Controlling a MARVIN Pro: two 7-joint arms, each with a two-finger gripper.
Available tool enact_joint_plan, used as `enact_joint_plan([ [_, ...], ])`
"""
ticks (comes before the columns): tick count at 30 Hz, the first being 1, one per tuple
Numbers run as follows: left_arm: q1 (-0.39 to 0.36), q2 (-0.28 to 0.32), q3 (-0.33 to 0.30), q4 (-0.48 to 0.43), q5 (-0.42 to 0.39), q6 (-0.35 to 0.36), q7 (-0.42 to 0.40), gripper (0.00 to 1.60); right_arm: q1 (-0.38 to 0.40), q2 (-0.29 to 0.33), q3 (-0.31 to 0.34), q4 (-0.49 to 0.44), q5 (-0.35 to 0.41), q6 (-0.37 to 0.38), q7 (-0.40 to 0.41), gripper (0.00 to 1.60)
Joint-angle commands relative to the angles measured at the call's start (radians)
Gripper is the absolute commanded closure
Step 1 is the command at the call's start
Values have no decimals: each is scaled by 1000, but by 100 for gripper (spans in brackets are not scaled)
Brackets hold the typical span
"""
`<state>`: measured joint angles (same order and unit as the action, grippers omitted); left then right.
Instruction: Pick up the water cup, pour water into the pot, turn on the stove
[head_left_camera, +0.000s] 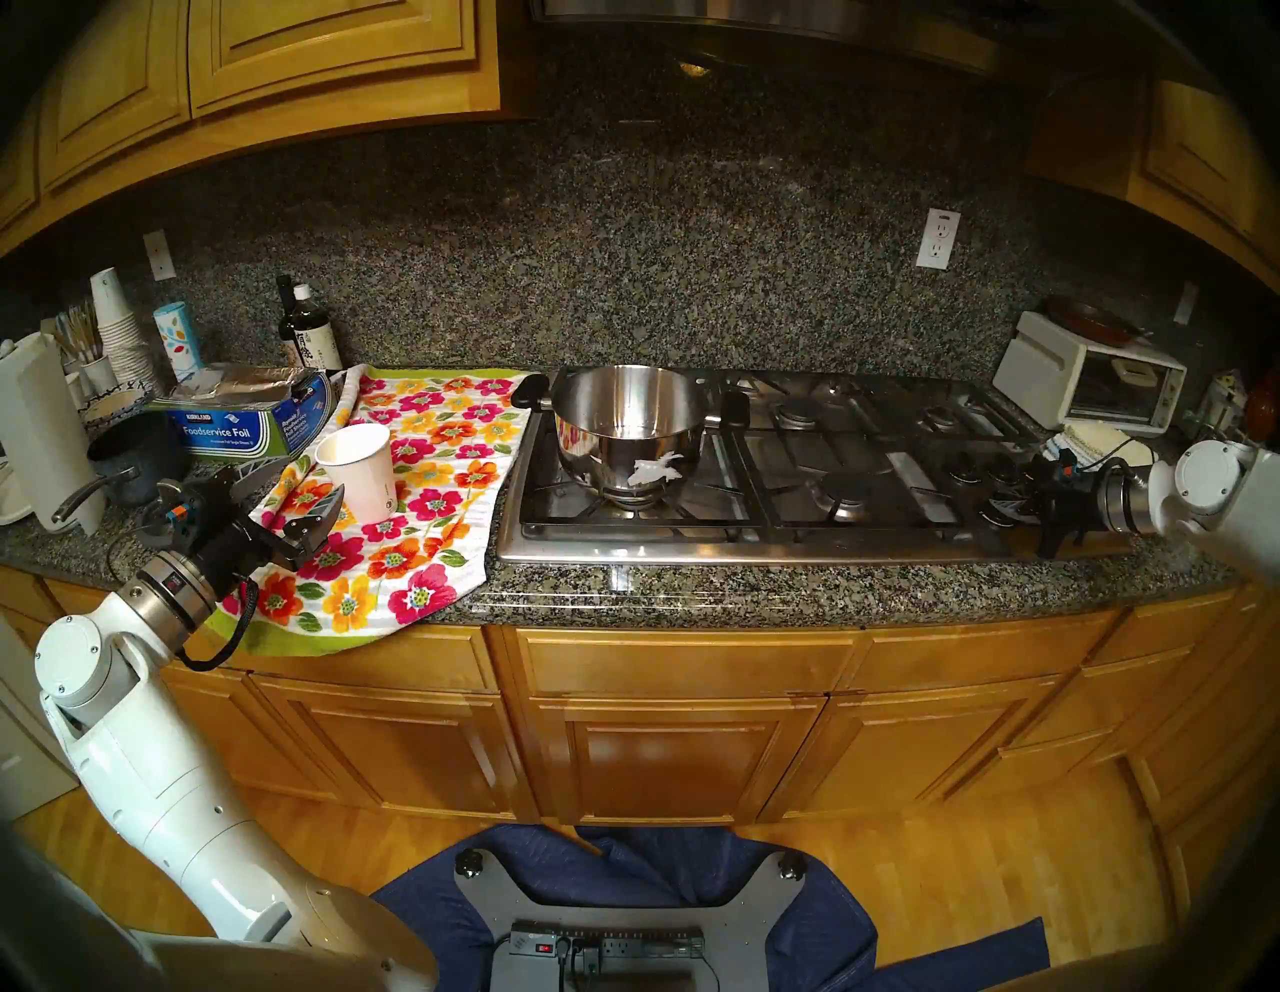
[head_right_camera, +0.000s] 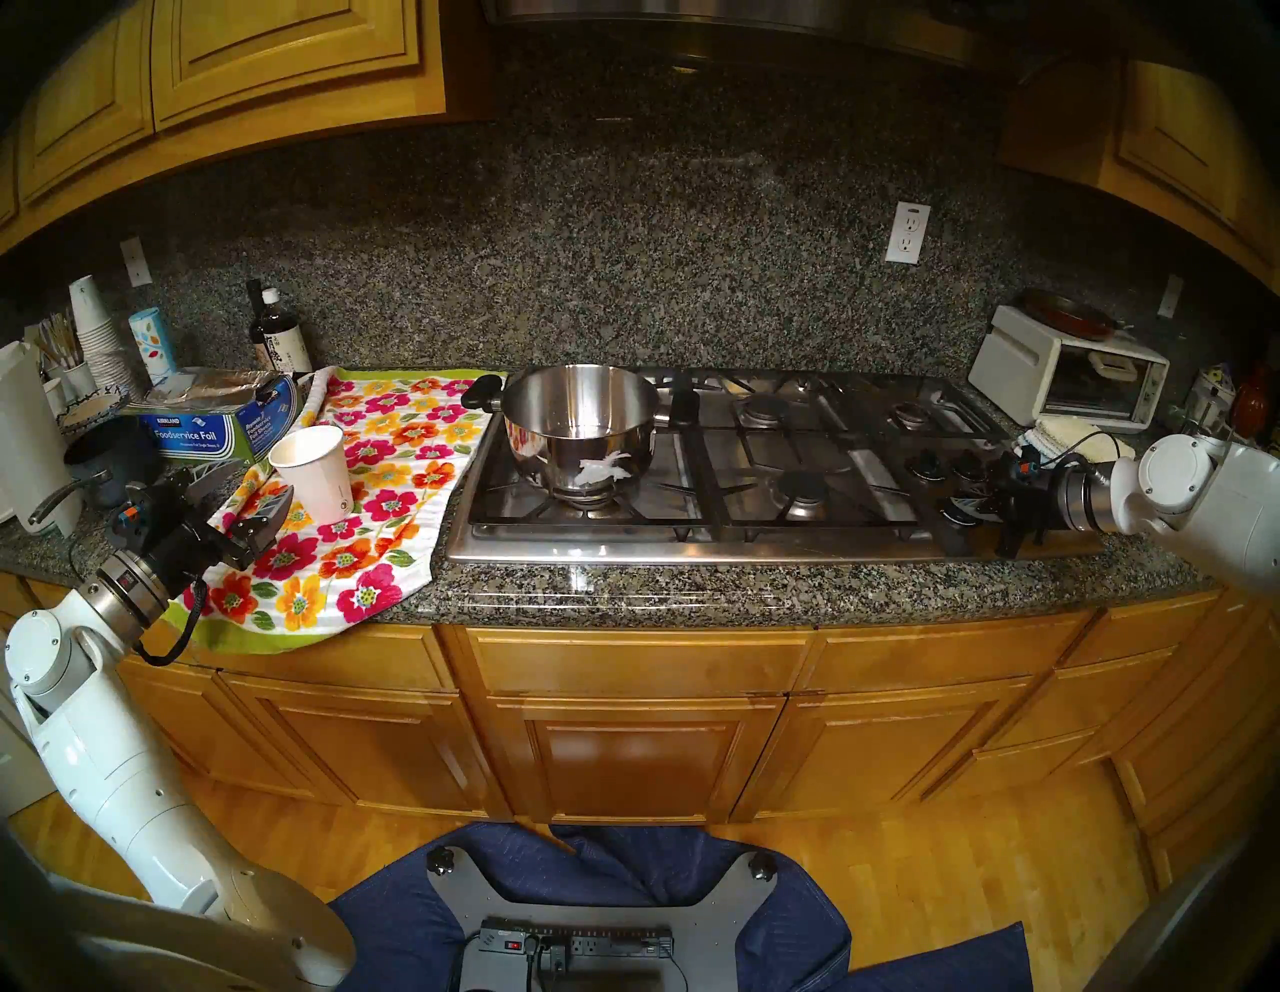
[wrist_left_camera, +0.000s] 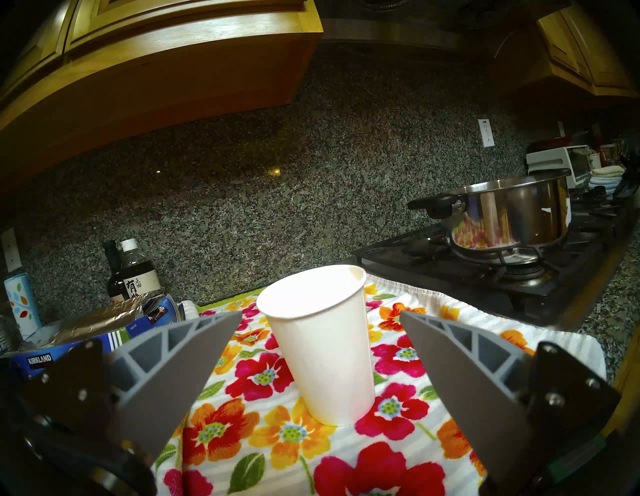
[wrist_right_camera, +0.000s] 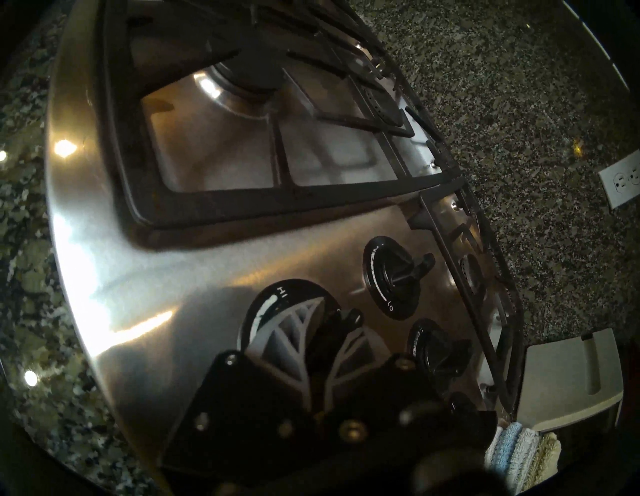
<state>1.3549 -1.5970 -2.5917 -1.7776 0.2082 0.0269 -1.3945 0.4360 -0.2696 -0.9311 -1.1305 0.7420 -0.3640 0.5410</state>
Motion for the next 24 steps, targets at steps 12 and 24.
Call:
enact_joint_plan([
  [12, -24, 8, 2, -22, -19, 2, -1, 0, -16, -60, -32, 39, -78, -118, 52, 160],
  [24, -24, 8, 2, -22, -19, 3, -1, 0, -34, -80, -48, 72, -121, -181, 6, 160],
])
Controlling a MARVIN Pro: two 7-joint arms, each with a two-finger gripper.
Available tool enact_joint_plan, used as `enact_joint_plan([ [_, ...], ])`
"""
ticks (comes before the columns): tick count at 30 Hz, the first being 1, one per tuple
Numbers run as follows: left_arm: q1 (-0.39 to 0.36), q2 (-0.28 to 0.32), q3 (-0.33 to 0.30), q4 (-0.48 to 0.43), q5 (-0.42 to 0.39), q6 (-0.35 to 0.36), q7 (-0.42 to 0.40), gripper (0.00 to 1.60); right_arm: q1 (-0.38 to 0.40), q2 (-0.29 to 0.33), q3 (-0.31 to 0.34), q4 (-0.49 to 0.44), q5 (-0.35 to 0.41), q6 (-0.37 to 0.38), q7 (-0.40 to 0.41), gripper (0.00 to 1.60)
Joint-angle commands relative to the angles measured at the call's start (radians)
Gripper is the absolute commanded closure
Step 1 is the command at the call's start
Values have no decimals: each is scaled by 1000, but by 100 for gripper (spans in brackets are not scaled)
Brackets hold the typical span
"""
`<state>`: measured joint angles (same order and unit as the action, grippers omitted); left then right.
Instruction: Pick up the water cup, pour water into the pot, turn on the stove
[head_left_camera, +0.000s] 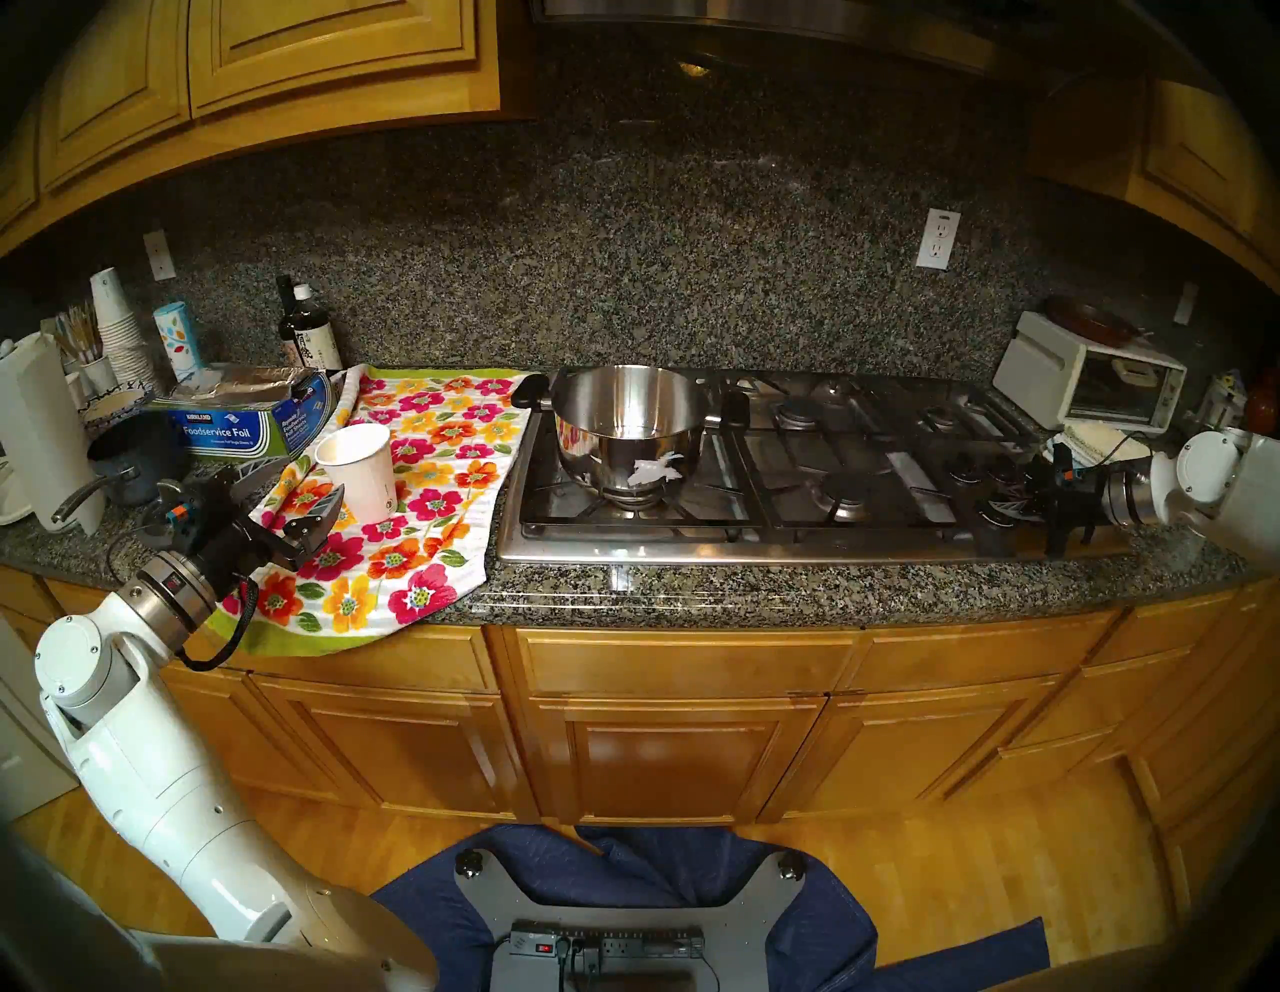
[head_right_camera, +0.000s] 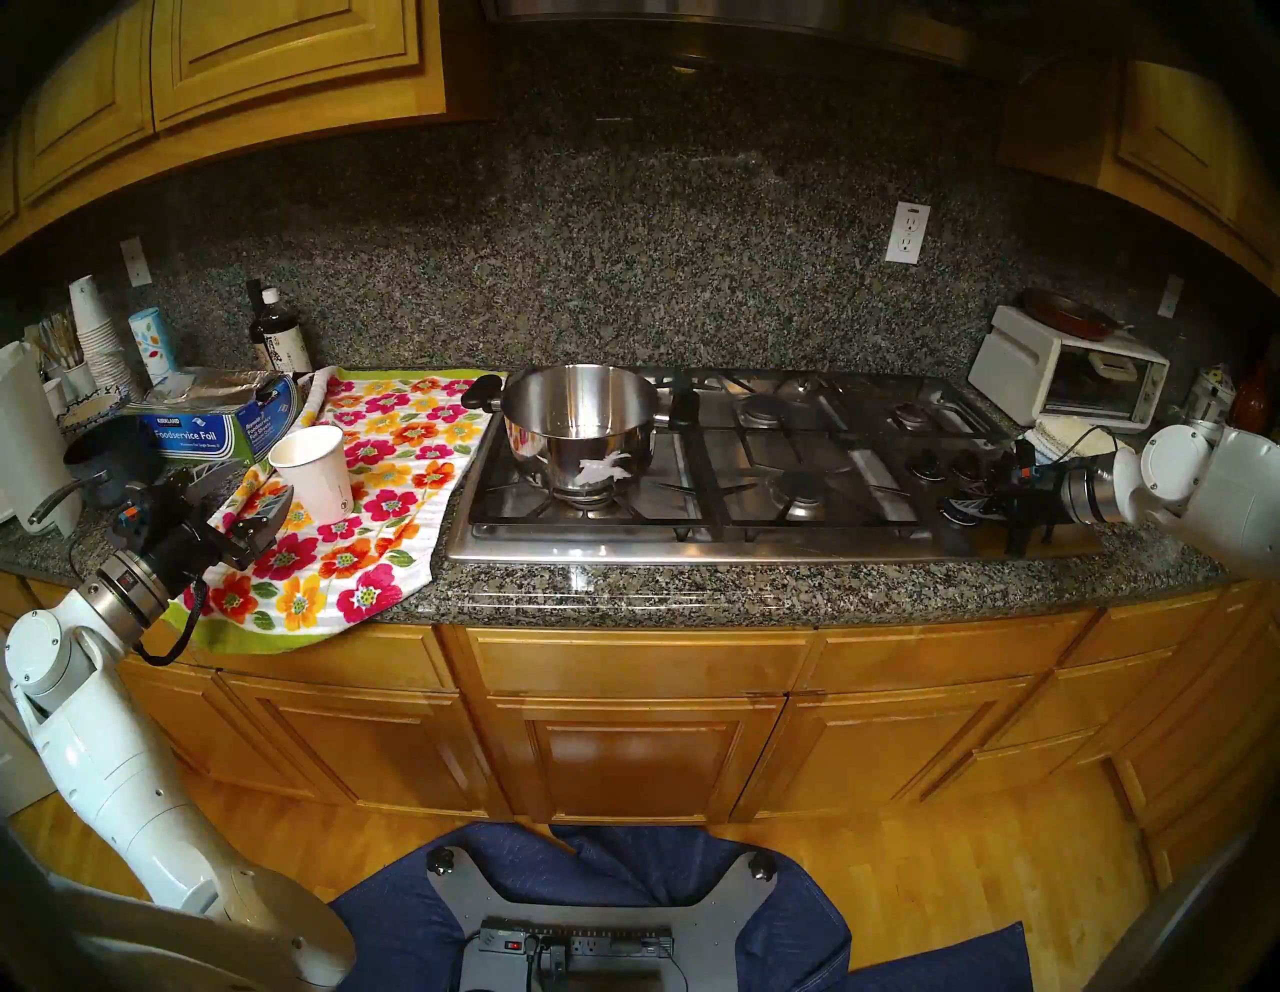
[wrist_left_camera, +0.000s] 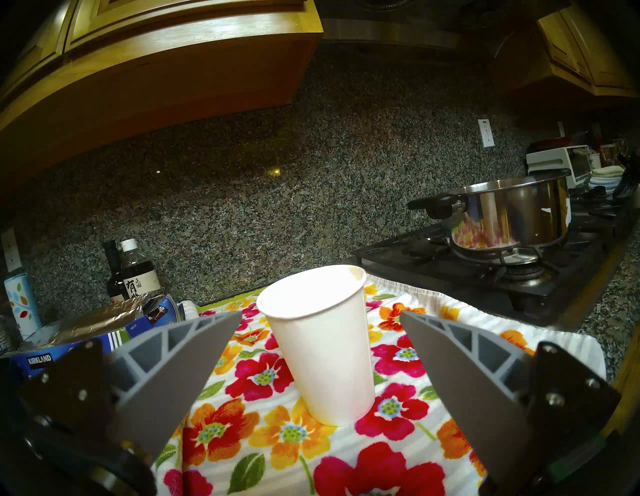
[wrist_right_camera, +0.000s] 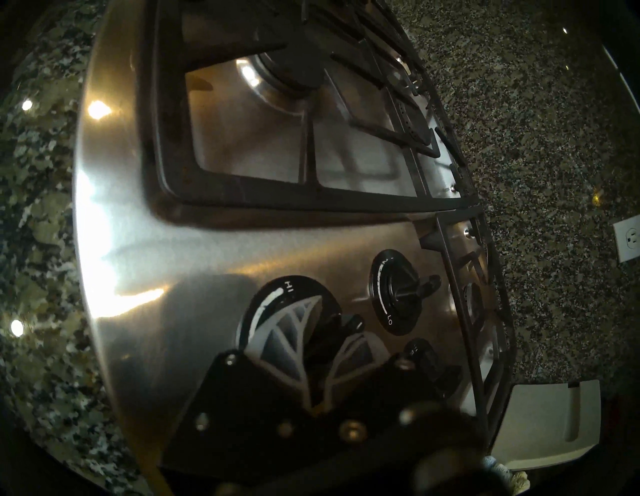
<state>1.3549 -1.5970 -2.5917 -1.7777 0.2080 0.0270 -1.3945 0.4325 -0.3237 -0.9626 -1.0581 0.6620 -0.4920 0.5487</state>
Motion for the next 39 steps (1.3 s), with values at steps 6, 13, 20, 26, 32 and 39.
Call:
enact_joint_plan([
  [6, -24, 8, 2, -22, -19, 2, -1, 0, -38, -36, -24, 13, -64, -82, -27, 160],
  [13, -24, 8, 2, -23, -19, 3, -1, 0, -48, -44, -31, 33, -73, -109, -49, 160],
  [20, -24, 8, 2, -22, -19, 3, -1, 0, -64, -53, -40, 56, -86, -141, -71, 160],
  [26, -24, 8, 2, -22, -19, 3, -1, 0, -75, -66, -48, 82, -109, -173, -99, 160],
  [32, -24, 8, 2, -22, -19, 3, -1, 0, -94, -88, -60, 133, -144, -217, -130, 160],
  [39, -24, 8, 2, -23, -19, 3, -1, 0, -101, -105, -74, 185, -177, -273, -151, 160],
])
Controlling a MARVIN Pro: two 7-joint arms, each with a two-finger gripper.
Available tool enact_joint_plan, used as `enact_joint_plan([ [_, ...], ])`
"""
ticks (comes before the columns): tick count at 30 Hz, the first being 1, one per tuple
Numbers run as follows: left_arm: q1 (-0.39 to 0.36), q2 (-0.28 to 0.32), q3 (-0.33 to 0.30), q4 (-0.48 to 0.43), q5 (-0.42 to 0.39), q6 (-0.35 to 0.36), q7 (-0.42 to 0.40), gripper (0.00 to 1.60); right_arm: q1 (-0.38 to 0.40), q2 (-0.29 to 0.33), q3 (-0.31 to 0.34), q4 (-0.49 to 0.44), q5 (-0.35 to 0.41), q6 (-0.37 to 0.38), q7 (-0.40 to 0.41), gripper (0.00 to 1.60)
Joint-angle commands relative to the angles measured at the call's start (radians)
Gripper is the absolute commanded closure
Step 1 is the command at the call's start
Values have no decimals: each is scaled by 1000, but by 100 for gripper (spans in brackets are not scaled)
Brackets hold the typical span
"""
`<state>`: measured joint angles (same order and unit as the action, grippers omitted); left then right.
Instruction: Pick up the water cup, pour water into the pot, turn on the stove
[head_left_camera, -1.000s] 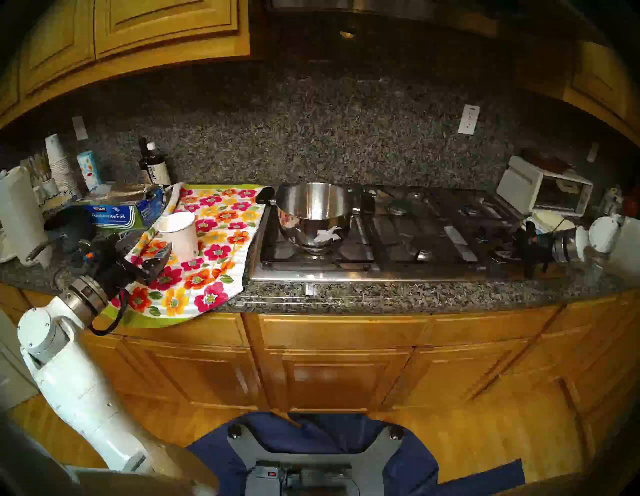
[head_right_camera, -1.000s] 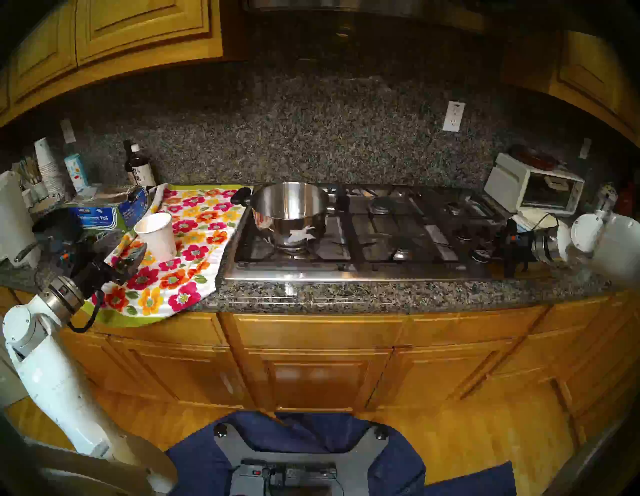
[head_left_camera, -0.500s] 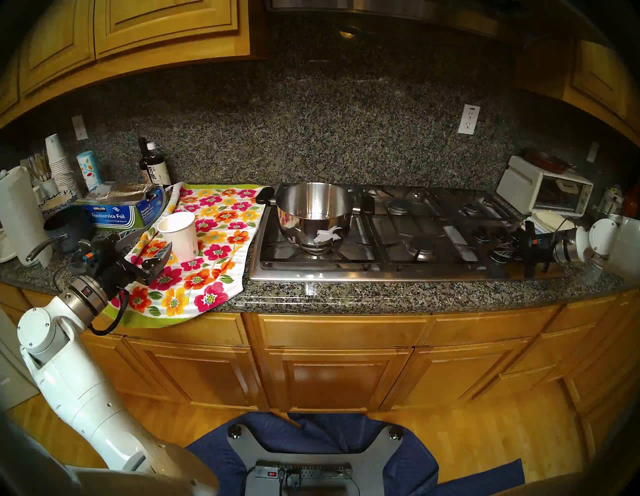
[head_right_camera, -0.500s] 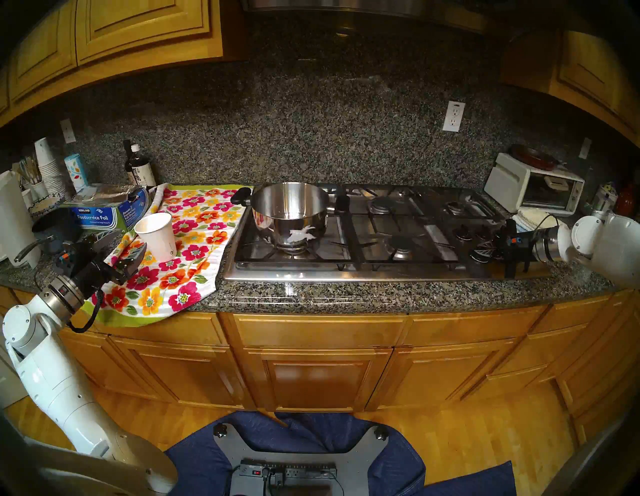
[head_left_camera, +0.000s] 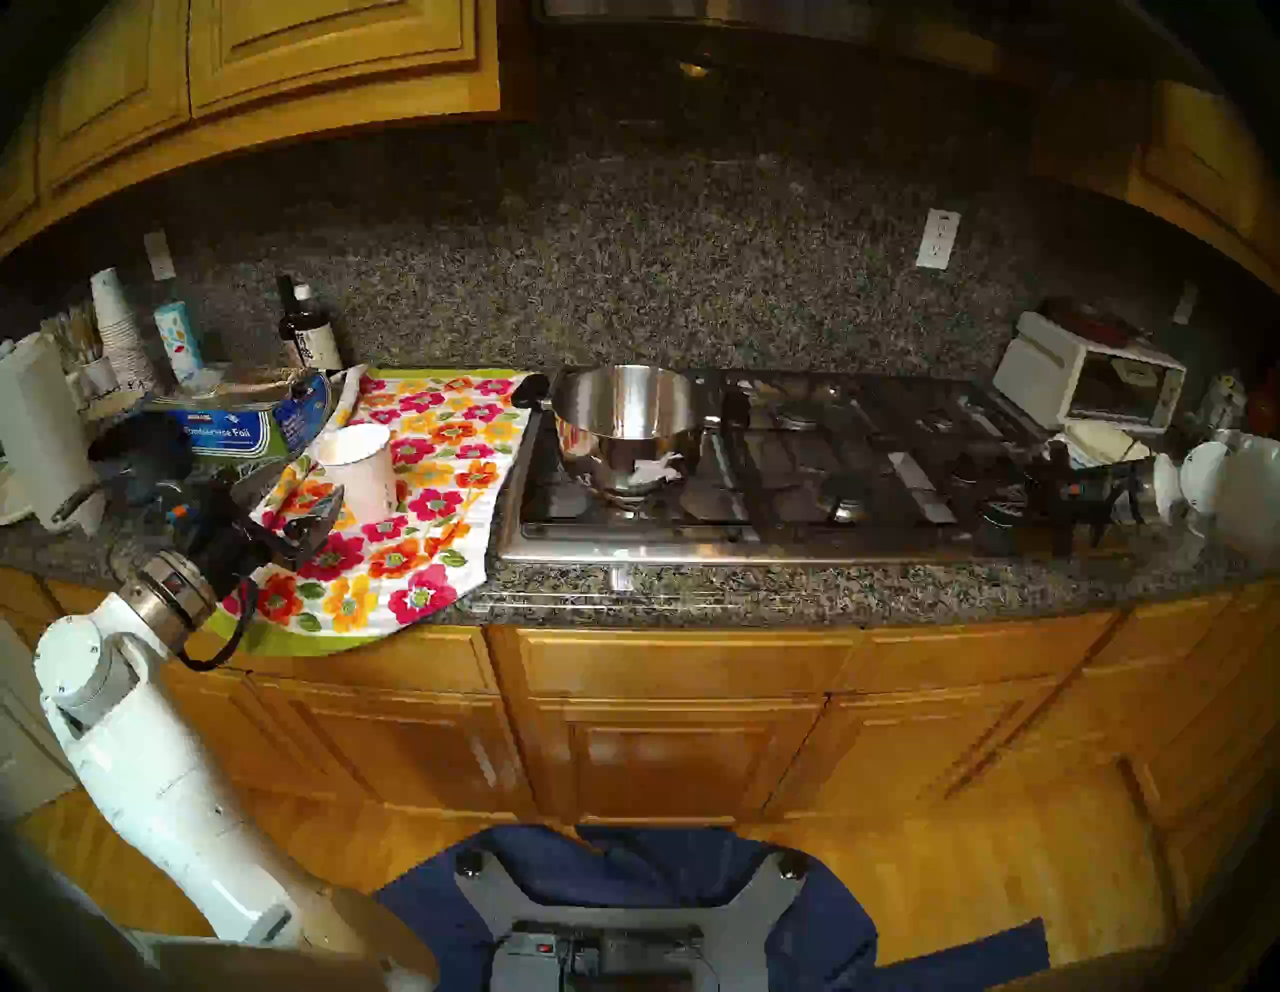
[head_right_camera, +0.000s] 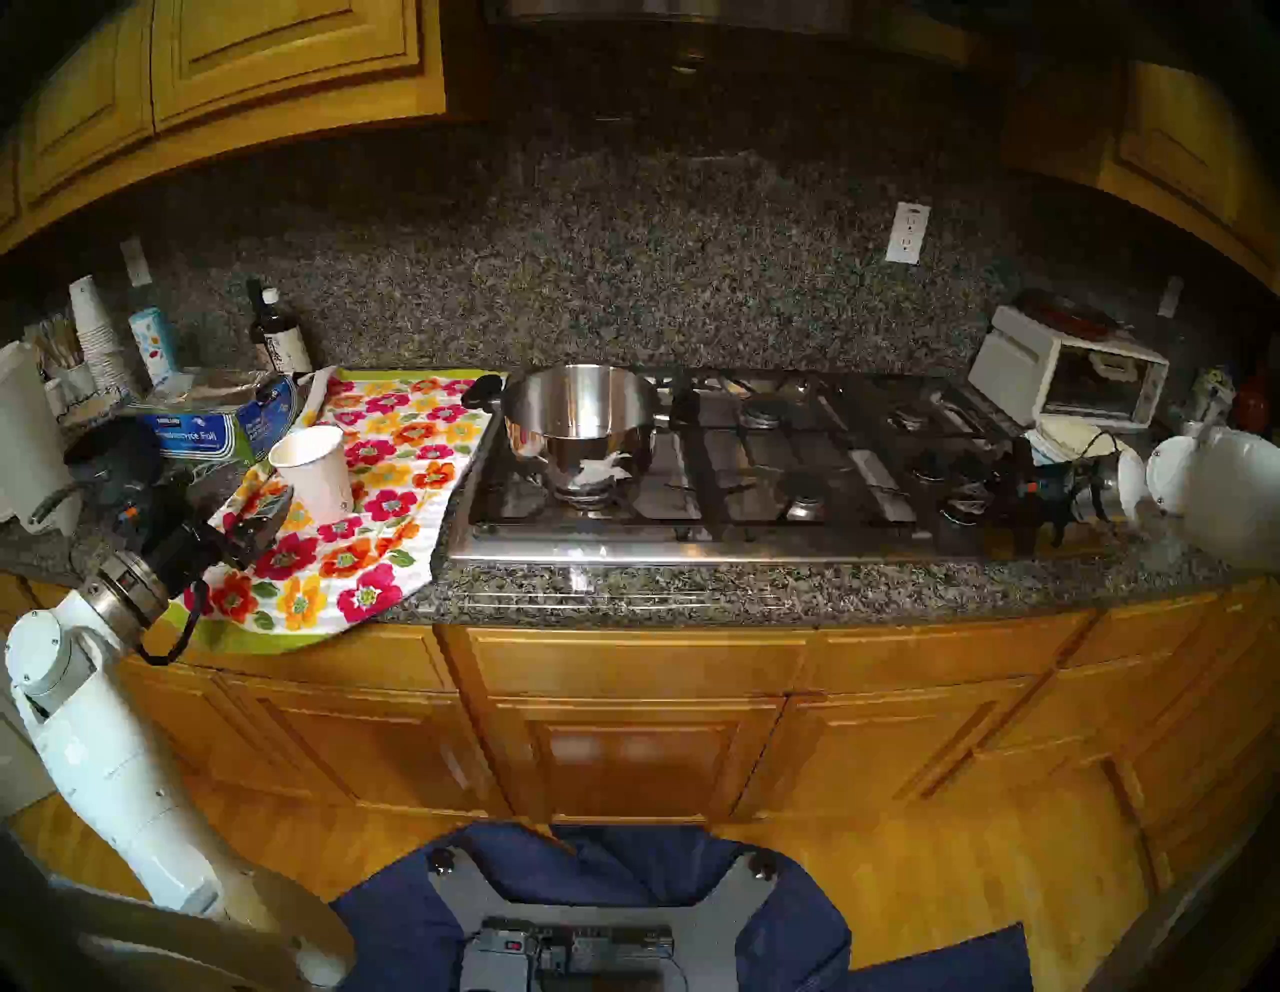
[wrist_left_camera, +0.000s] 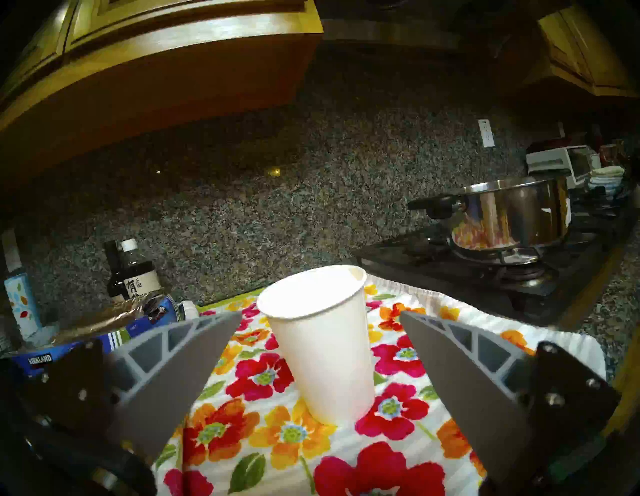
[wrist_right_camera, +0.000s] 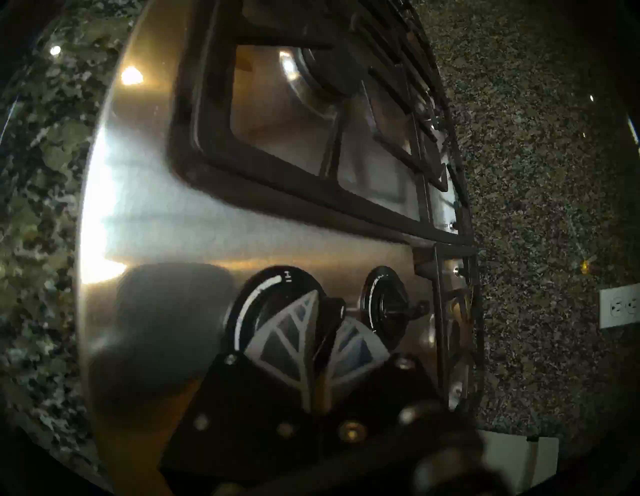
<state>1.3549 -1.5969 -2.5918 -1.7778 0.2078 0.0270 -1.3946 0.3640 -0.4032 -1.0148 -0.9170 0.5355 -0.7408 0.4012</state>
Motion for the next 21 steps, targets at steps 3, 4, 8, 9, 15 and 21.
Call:
enact_joint_plan([
  [3, -24, 8, 2, -22, -19, 3, -1, 0, -28, -33, -26, 61, -60, -44, -6, 160],
  [4, -24, 8, 2, -22, -19, 3, -1, 0, -29, -36, -28, 68, -68, -51, -12, 160],
  [8, -24, 8, 2, -22, -19, 3, -1, 0, -31, -44, -33, 93, -75, -74, -19, 160],
  [9, -24, 8, 2, -22, -19, 3, -1, 0, -32, -46, -34, 98, -80, -80, -23, 160],
  [15, -24, 8, 2, -22, -19, 3, -1, 0, -35, -55, -40, 122, -94, -106, -35, 160],
  [21, -24, 8, 2, -22, -19, 3, -1, 0, -30, -66, -46, 147, -121, -135, -50, 160],
])
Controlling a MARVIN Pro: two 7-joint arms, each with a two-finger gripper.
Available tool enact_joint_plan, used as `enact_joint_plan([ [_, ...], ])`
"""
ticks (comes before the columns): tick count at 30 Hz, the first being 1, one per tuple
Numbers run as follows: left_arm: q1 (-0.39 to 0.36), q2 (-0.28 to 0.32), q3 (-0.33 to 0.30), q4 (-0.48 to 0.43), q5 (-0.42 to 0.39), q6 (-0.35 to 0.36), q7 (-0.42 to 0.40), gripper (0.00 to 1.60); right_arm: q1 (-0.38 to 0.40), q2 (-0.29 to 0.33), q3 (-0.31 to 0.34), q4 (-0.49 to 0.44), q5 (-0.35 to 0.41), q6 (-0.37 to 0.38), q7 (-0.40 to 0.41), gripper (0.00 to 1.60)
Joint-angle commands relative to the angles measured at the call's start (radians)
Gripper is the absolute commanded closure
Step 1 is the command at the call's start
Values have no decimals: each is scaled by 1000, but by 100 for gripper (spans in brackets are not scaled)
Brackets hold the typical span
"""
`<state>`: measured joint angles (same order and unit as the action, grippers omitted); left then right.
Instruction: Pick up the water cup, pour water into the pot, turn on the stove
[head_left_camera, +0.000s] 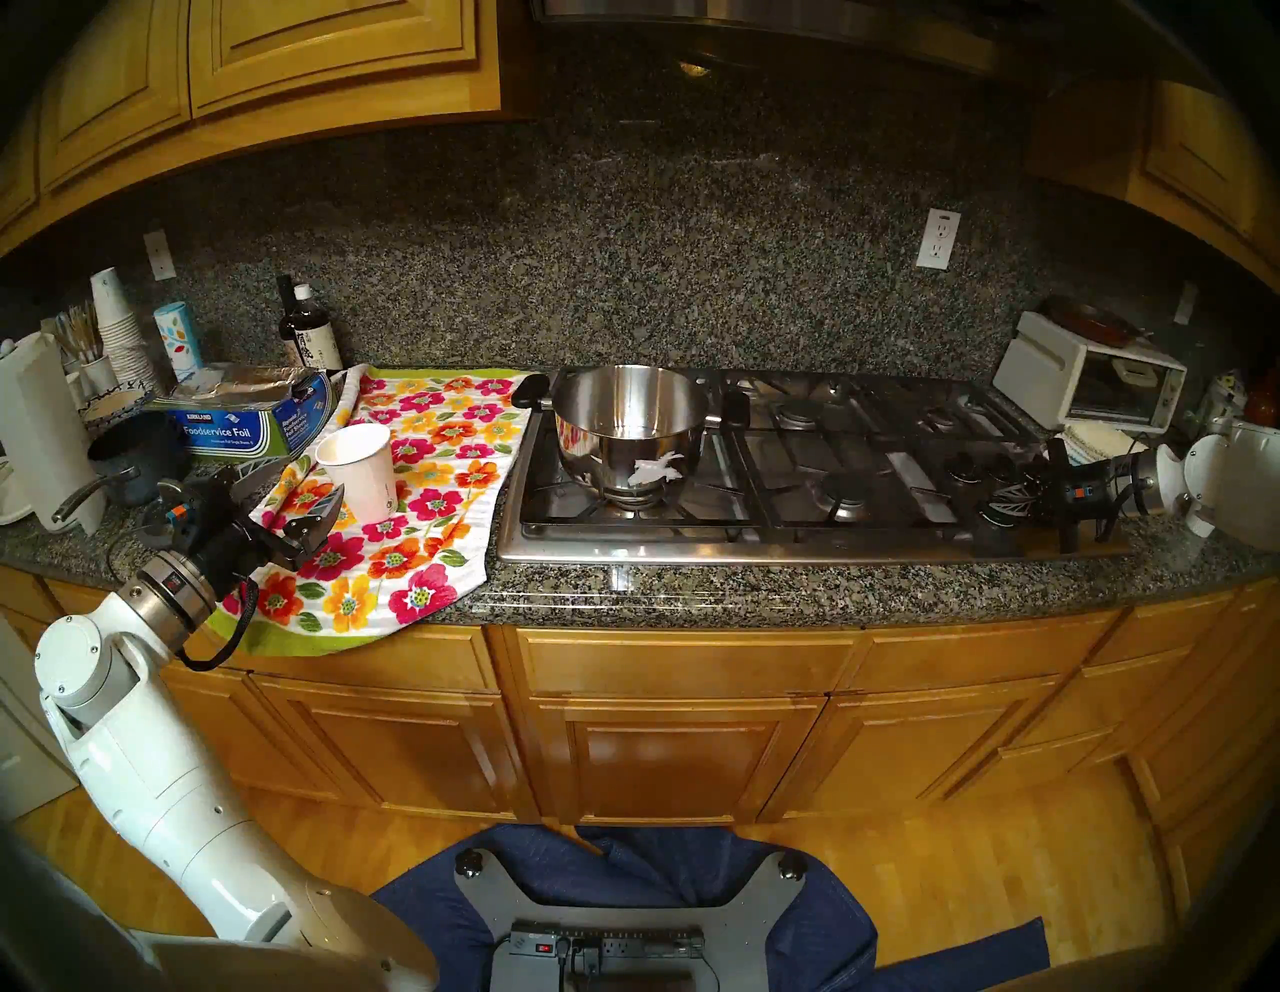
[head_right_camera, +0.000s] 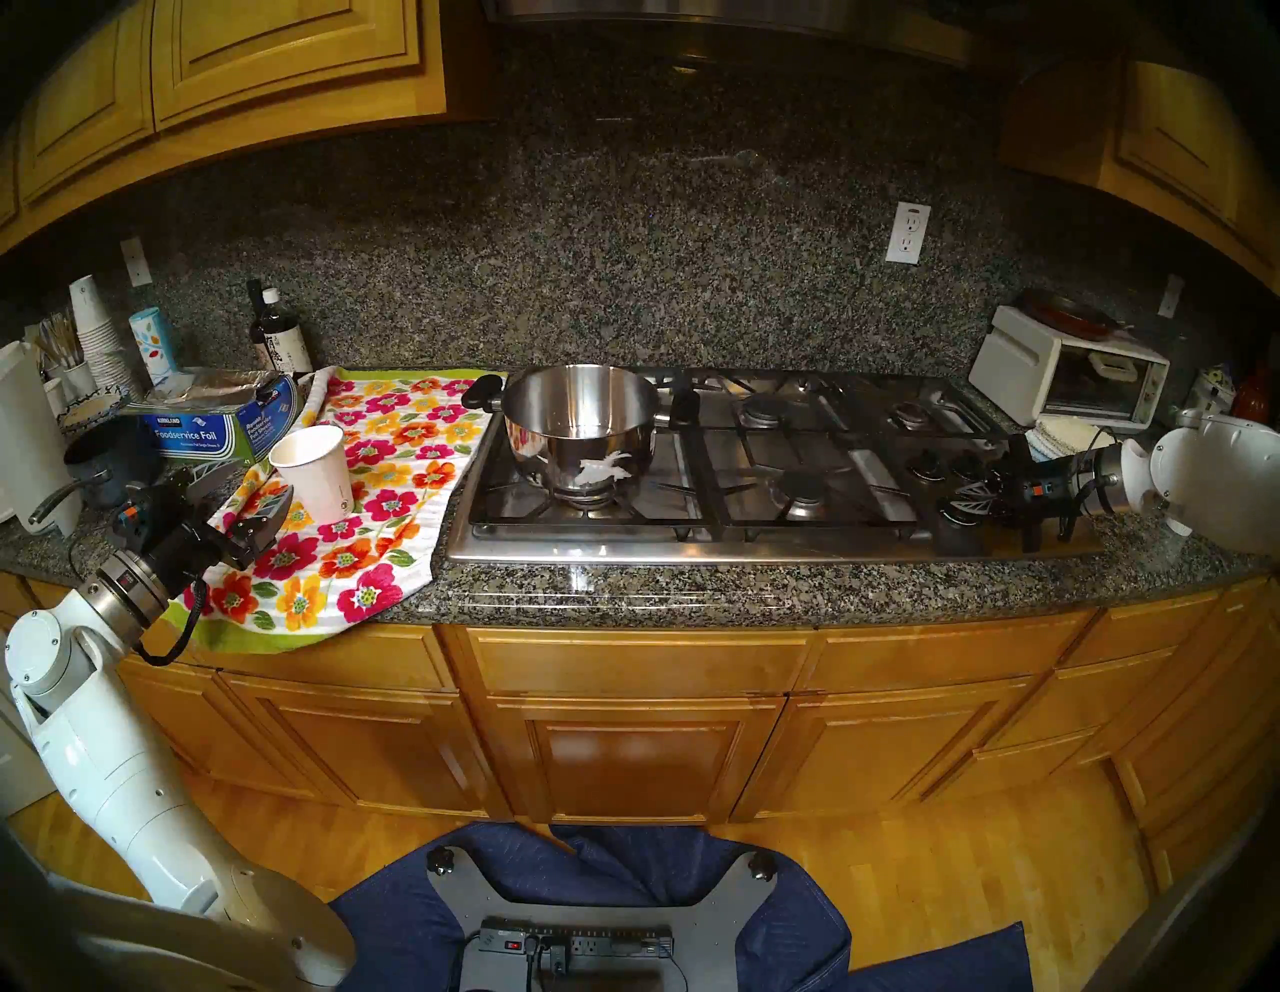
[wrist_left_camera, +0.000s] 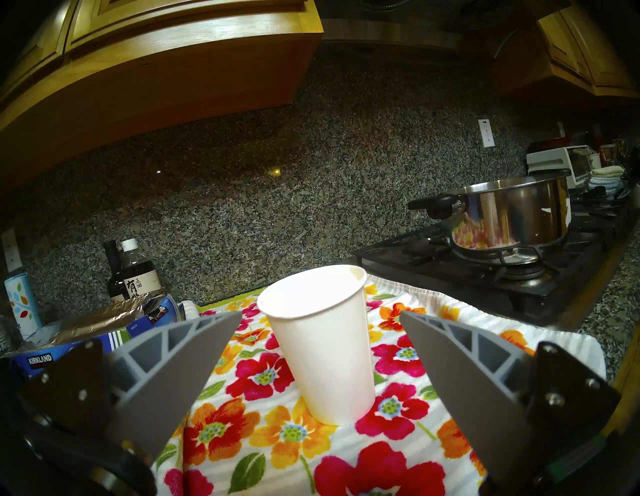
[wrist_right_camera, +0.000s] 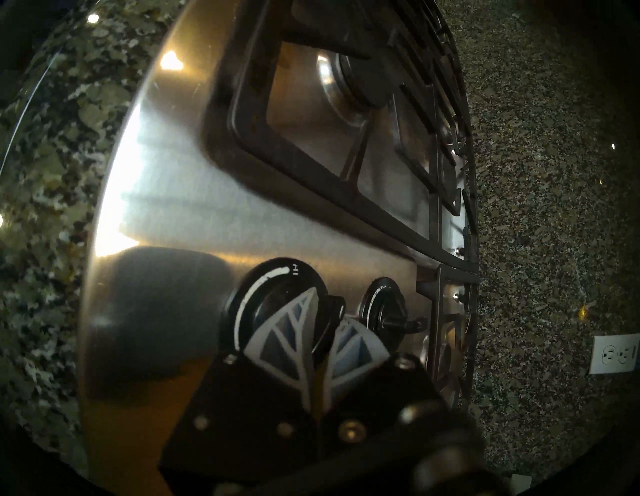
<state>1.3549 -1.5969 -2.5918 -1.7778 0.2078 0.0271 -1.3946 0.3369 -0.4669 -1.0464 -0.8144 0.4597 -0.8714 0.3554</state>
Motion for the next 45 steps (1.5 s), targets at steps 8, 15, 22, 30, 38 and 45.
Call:
enact_joint_plan([
  [8, -24, 8, 2, -22, -19, 2, -1, 0, -13, -18, -31, 78, -106, -60, -46, 160],
  [15, -24, 8, 2, -22, -19, 2, -1, 0, -14, -24, -43, 89, -168, -89, -84, 160],
  [22, -24, 8, 2, -22, -18, 2, -1, 0, -16, -26, -57, 103, -235, -89, -128, 160],
  [30, -24, 8, 2, -22, -18, 2, -1, 0, -9, -18, -71, 102, -317, -89, -185, 160],
  [38, -24, 8, 2, -22, -17, 1, 0, 0, -2, -12, -86, 102, -396, -89, -242, 160],
  [45, -23, 8, 2, -21, -16, 1, 0, 0, 15, -5, -100, 100, -470, -89, -291, 160],
])
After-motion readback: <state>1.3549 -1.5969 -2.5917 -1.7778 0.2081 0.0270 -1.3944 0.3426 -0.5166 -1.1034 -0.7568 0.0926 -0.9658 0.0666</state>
